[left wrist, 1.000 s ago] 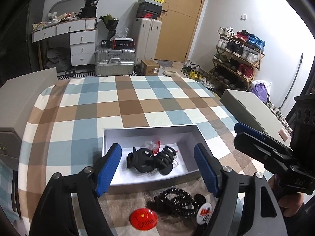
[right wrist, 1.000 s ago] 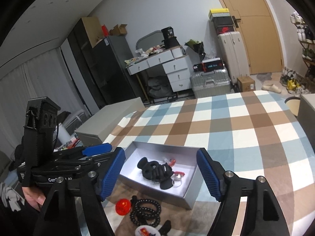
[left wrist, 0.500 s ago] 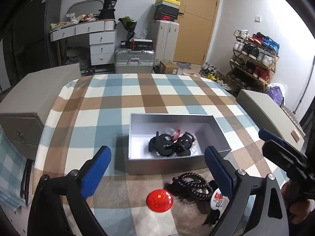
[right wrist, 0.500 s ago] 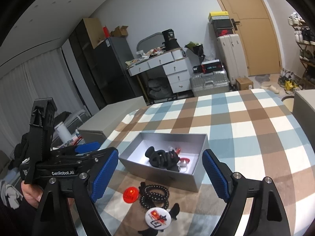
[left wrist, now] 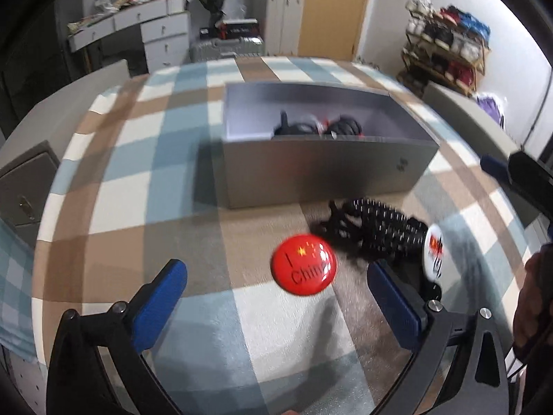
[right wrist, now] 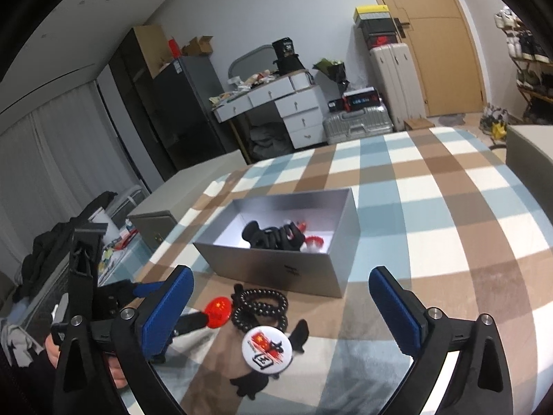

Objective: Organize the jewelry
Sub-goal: 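Move the left tool toward the red 'I China' badge, then close the left tool on the red badge while the right tool grasps the white China badge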

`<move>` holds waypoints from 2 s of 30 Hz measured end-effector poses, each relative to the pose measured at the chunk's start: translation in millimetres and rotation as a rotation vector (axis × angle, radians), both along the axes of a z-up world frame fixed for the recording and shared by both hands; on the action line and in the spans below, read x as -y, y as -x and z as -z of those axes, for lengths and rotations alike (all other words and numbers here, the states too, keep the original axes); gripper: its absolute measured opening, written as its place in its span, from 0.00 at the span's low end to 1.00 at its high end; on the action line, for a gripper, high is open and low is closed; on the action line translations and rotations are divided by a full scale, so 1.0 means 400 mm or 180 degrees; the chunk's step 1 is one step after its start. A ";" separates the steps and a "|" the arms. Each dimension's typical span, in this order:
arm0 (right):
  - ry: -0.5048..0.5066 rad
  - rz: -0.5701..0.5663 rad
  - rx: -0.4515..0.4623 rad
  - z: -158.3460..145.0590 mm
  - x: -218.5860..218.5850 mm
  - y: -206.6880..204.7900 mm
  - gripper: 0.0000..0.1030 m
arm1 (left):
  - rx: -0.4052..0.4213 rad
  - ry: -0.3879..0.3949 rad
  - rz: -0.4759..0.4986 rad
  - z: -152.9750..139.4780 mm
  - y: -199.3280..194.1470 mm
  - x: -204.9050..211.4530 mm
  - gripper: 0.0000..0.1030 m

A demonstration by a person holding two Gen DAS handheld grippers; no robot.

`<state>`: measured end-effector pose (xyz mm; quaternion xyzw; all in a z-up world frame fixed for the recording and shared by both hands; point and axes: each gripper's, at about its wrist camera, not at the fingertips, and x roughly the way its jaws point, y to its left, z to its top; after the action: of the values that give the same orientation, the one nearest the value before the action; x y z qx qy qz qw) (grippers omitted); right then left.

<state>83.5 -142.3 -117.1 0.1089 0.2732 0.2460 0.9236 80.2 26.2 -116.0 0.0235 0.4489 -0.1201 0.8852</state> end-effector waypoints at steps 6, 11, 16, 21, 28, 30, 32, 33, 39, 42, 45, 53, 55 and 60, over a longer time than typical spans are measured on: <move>-0.0025 0.0026 -0.0041 0.007 0.007 0.000 1.00 | 0.0024 -0.0061 0.0103 0.001 -0.009 0.014 0.99; -0.0056 0.0035 -0.0117 0.017 0.013 -0.001 1.00 | 0.0033 -0.0079 0.0242 0.010 -0.014 0.024 0.99; -0.0091 0.0043 -0.0172 0.028 0.020 -0.001 1.00 | -0.0077 -0.0080 0.0311 0.023 -0.020 0.029 0.94; -0.0110 0.0040 -0.0199 0.036 0.023 -0.002 1.00 | -0.0127 -0.0140 0.0306 0.022 -0.022 0.037 0.74; -0.0138 0.0046 -0.0232 0.044 0.028 -0.006 1.00 | -0.0115 -0.0244 0.0447 0.014 -0.022 0.056 0.36; -0.0159 0.0048 -0.0254 0.047 0.030 -0.007 1.00 | -0.0108 -0.0274 0.0471 0.013 -0.020 0.061 0.36; -0.0168 0.0046 -0.0271 0.049 0.031 -0.008 1.00 | -0.0119 -0.0281 0.0480 0.013 -0.022 0.060 0.36; -0.0165 0.0047 -0.0271 0.049 0.031 -0.007 1.00 | -0.0122 -0.0282 0.0481 0.012 -0.022 0.060 0.36; -0.0151 0.0094 -0.0278 0.052 0.040 -0.005 1.00 | -0.0117 -0.0257 0.0431 0.006 -0.021 0.055 0.36; -0.0146 0.0047 -0.0357 0.060 0.039 -0.005 1.00 | -0.0063 -0.0237 0.0403 -0.008 -0.015 0.048 0.36; -0.0083 -0.0082 -0.0448 0.073 0.022 0.000 1.00 | 0.0019 -0.0200 0.0373 -0.029 -0.005 0.039 0.36; 0.0091 -0.0336 -0.0563 0.100 -0.041 0.016 1.00 | 0.0187 -0.0109 0.0200 -0.071 0.014 0.009 0.36; 0.0162 -0.0350 -0.0580 0.104 -0.056 0.015 0.99 | 0.0208 -0.0106 0.0169 -0.074 0.018 0.003 0.36; 0.0326 -0.0394 -0.0634 0.113 -0.085 0.012 0.92 | 0.0214 -0.0099 0.0144 -0.075 0.021 -0.010 0.36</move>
<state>78.5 -108.4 -162.4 0.0684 0.3819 0.2762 0.8793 71.8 30.4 -86.0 0.0515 0.4200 -0.1321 0.8964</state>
